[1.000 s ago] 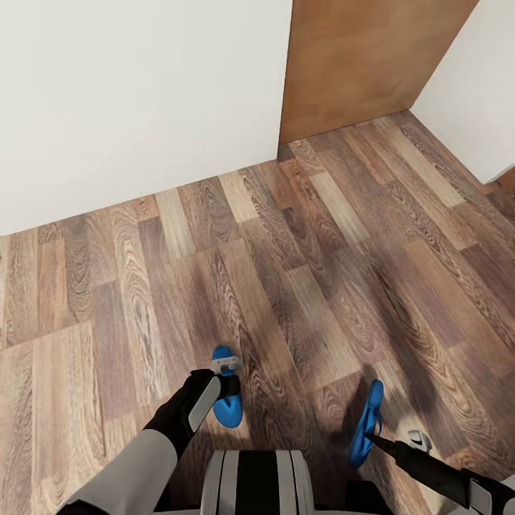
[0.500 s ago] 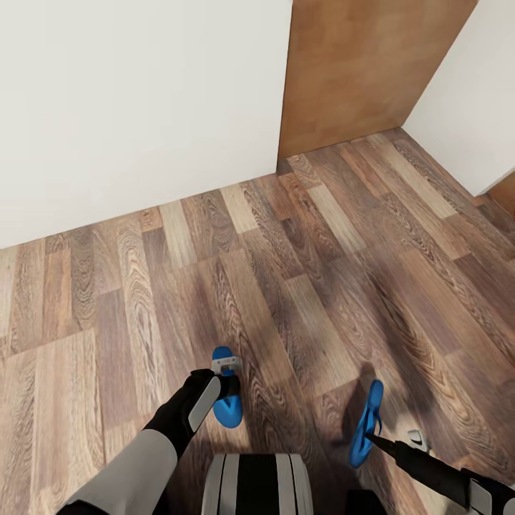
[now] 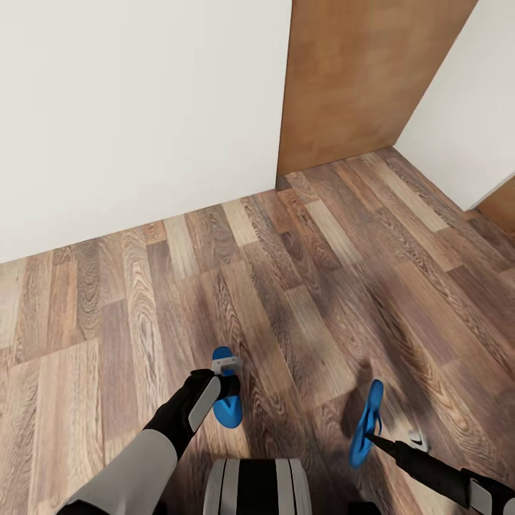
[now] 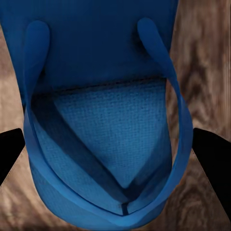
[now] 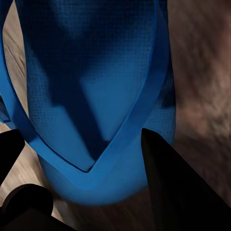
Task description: In the bedroom, move the book from the bed onto either nightstand, and place the two sandals side by side next to the bed.
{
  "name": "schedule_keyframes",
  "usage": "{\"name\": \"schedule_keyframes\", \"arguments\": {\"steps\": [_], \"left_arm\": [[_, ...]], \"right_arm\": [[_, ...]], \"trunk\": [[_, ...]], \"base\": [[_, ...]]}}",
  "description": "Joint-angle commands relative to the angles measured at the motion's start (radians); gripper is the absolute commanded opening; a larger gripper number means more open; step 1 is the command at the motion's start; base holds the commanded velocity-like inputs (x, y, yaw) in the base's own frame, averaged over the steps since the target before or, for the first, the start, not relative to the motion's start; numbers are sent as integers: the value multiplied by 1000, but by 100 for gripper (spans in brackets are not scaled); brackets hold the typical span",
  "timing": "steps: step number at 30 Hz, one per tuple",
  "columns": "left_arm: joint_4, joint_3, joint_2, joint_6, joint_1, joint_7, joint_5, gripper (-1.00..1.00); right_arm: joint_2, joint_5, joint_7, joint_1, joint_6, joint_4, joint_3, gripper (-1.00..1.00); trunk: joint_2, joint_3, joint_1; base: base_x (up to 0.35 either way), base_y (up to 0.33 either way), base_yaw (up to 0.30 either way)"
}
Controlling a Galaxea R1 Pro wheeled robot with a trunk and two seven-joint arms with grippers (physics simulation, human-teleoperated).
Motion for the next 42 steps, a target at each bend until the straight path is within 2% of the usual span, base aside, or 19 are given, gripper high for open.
{"name": "schedule_keyframes", "arguments": {"steps": [1,24,26,28,30,34,35,37,39,41,42], "left_arm": [[-1,-1,0,2,0,8,7,-100],[-5,1,0,-4,0,8,5,-100],[-7,4,0,-3,0,-7,7,-100],[-9,9,1,-3,0,-67,8,-100],[-11,12,38,-3,0,-173,8,-100],[-12,14,133,-3,0,-397,8,-100],[-12,14,165,-2,0,-464,10,-100],[-11,14,210,-3,2,-557,11,-100],[-10,14,245,-4,6,-598,11,-100],[-8,12,319,-4,11,-641,14,-100],[-5,11,343,-4,13,-661,15,-100]], "right_arm": [[0,-11,3,-1,12,3,9,-100],[0,-11,3,-1,12,3,9,-100],[0,-11,3,-1,12,3,9,-100],[0,-11,4,-1,12,3,9,-100],[0,-11,3,-1,12,3,9,-100],[0,-11,3,-1,12,3,9,-100],[0,-12,3,-1,12,3,9,-100],[0,-11,3,-1,12,3,9,-100],[0,-12,3,-1,12,3,9,-100],[0,-11,3,-1,12,3,9,-100],[0,-11,4,-1,12,3,9,-100]], "trunk": [[0,3,-1],[5,92,-11],[6,100,-12],[6,108,-13],[7,116,-14],[8,131,-15],[8,135,-16],[8,143,-17],[9,150,-18],[9,158,-19],[10,162,-19]], "base": [[0,0,0],[0,0,0],[0,0,0],[0,0,0],[0,0,0],[0,0,0],[0,0,0],[0,0,0],[0,0,0],[0,0,0],[0,0,0]]}}
